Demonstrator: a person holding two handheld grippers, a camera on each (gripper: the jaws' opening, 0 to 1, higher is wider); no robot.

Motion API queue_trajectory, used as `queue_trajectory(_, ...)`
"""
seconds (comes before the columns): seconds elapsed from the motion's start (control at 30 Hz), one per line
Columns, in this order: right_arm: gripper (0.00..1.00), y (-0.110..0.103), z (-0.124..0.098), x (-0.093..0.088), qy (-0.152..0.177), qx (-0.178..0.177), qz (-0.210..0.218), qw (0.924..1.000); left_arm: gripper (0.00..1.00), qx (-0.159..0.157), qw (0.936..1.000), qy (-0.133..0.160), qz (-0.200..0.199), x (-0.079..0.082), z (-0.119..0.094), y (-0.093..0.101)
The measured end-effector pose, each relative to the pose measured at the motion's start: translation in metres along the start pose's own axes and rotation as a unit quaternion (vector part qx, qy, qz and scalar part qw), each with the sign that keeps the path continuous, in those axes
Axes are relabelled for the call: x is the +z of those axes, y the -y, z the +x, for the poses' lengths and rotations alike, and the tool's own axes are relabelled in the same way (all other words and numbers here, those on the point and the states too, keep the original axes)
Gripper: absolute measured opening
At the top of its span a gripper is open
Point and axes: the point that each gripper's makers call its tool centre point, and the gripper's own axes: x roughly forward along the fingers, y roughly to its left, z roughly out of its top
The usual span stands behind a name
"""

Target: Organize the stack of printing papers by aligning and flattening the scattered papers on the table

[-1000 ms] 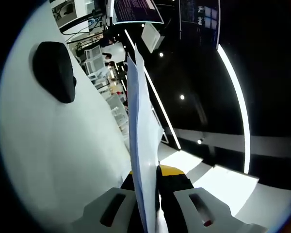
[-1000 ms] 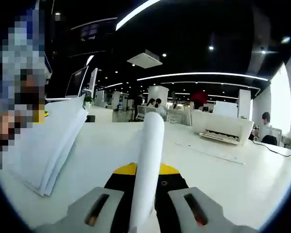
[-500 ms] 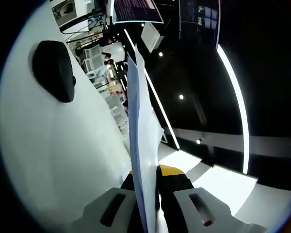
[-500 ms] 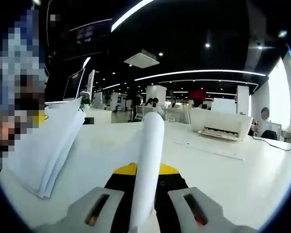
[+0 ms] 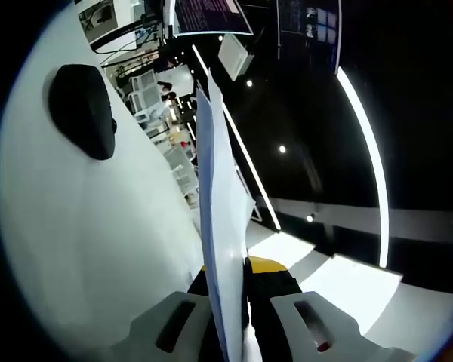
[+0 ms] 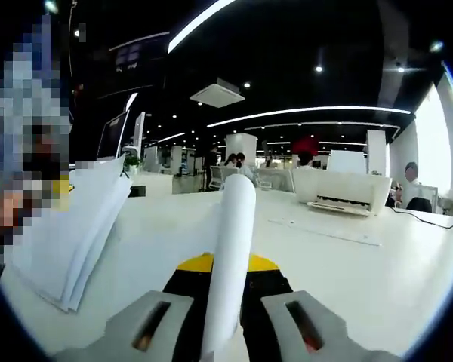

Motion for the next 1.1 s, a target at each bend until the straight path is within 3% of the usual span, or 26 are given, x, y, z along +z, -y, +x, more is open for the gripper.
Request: queue_trajectory(1.1, 0.05, 0.0077, -0.0033, 0.0020, 0.011, -0.006, 0.029, 0.9995, 0.06, -0.002, 1.0000, 0.001, 0.000, 0.0008, 0.0006, -0.0026)
